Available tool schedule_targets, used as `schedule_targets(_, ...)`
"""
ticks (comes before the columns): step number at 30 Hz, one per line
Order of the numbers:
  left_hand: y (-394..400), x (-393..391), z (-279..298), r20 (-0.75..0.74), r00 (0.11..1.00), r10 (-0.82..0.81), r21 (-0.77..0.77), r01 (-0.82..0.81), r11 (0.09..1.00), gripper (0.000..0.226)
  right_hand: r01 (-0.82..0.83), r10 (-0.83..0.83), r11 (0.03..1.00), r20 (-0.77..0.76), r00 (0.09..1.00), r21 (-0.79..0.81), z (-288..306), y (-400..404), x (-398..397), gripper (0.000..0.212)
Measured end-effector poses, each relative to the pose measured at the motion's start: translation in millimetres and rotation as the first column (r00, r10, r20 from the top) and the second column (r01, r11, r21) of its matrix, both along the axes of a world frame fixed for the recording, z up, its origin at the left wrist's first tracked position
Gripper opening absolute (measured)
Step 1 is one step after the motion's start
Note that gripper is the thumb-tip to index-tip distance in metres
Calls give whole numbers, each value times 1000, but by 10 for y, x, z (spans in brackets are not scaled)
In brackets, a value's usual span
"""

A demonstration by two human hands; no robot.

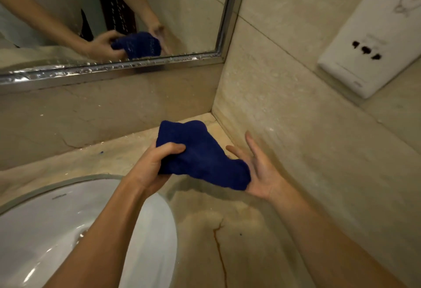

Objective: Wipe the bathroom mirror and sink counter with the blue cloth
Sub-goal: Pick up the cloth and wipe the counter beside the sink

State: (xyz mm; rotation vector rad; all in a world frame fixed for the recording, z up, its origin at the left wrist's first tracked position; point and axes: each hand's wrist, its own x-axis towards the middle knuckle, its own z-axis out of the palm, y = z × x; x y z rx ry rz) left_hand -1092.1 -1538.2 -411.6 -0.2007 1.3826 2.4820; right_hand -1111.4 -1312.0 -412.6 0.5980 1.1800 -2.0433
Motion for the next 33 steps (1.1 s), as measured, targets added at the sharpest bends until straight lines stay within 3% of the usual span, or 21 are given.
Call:
schedule_targets(1, 16, 80, 31, -16, 999, -30, 11, 30, 999, 40, -33, 32, 999, -17, 999, -30, 2, 9, 112, 108)
schedule_targets(3, 46, 227, 96, -51, 996, -80, 3, 80, 997, 42, -50, 45, 998, -94, 994, -44, 21, 0, 318, 87)
schedule_targets(6, 45, 450, 183, -98, 988, -116, -110, 105, 988, 36, 100, -81, 994, -298, 951, 50, 81, 0, 562, 50)
schedule_targets(9, 58, 734, 233, -104, 988, -112, -251, 82, 964, 28, 307, -214, 945, -495, 842, 114, 207, 80, 844, 49)
schedule_targets(12, 171, 1034, 224, -158, 987, -14, -407, -52, 912, 24, 333, -208, 933, -554, 806, 134, 288, 205, 1189, 61)
schedule_targets(14, 248, 1193, 151, -252, 965, 65, -534, -195, 823, 22, 248, -48, 923, -551, 833, 295, 306, 279, 1425, 69)
schedule_targets(16, 328, 1391, 117, -353, 933, 73, -640, -298, 708, 15, 167, 171, 840, -544, 822, 517, 291, 341, 1628, 64)
schedule_targets(17, 392, 1499, 106, -364, 929, 63, -643, -299, 705, 13, 175, 255, 777, -557, 790, 604, 270, 371, 1715, 56)
schedule_targets(19, 558, 1734, 58, -318, 944, 83, -542, -253, 802, 14, 251, 376, 655, -595, 710, 713, 217, 436, 1872, 37)
schedule_targets(22, 818, 2034, -12, -262, 949, 177, -440, -281, 853, 16, 336, 496, 547, -620, 608, 767, 111, 581, 2040, 17)
schedule_targets(24, 933, 2150, -83, -234, 950, 207, -442, -294, 848, 17, 313, 472, 592, -634, 612, 743, 16, 674, 2124, 13)
schedule_targets(27, 1055, 2208, -181, -175, 958, 228, -440, -283, 853, 16, 238, 312, 717, -607, 731, 655, -128, 747, 2243, 17)
schedule_targets(31, 1119, 2167, -313, 0, 948, 319, -324, -301, 897, 24, 152, -49, 954, -364, 930, 260, -260, 732, 2299, 36)
schedule_targets(33, 1131, 2143, -359, 64, 948, 312, -243, -288, 926, 32, 83, -41, 988, -302, 953, 128, -316, 723, 2276, 36)
